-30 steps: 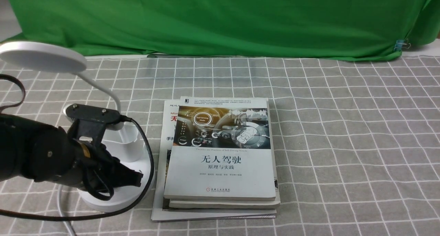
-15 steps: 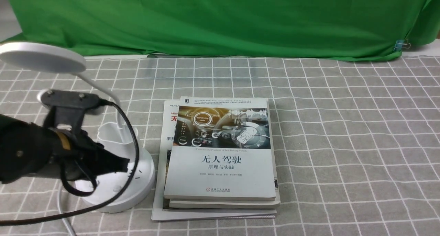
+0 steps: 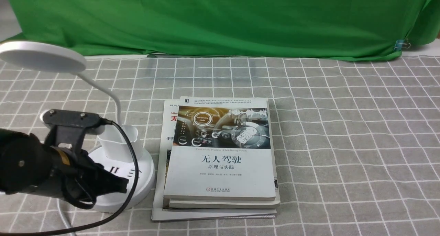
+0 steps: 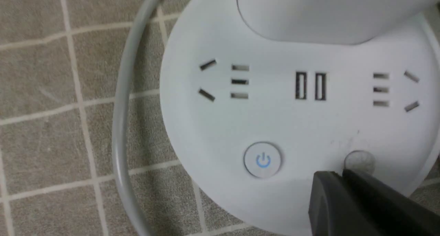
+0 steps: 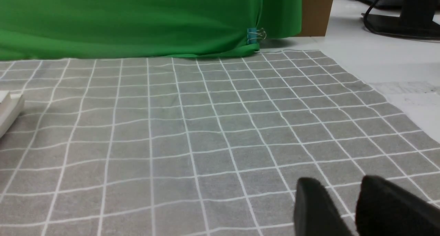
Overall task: Turn on the desk lamp on the grey coffee tablecloth with your hand.
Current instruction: 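Press the power button on the lamp base to turn the lamp on with the left gripper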
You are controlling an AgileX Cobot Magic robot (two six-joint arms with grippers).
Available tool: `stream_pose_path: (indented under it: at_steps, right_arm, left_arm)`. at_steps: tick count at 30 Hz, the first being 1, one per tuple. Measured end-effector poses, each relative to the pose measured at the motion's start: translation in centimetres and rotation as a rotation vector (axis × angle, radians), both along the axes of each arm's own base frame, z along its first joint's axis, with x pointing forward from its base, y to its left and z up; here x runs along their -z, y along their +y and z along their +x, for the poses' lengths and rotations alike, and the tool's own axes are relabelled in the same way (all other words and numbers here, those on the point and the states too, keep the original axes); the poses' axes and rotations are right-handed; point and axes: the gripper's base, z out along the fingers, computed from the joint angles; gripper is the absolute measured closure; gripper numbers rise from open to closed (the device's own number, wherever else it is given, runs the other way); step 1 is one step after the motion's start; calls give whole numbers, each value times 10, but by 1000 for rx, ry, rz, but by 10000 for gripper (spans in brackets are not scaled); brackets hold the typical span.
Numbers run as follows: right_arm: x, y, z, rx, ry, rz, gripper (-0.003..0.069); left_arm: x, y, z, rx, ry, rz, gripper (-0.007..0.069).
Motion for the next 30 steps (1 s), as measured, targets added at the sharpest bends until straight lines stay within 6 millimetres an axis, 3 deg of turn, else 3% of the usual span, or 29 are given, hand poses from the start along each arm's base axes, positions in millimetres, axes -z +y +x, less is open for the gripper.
stream_pose_path:
  at_steps: [7, 22, 30]
  right_arm:
    - [0, 0, 0, 0, 0, 0, 414]
    - [0, 0, 0, 0, 0, 0, 414]
    - [0, 0, 0, 0, 0, 0, 414]
  left_arm:
    - [-1, -21, 5, 53, -14, 63, 610]
    - [-2, -22, 8, 39, -47, 67, 610]
    - [13, -25, 12, 39, 13, 65, 610]
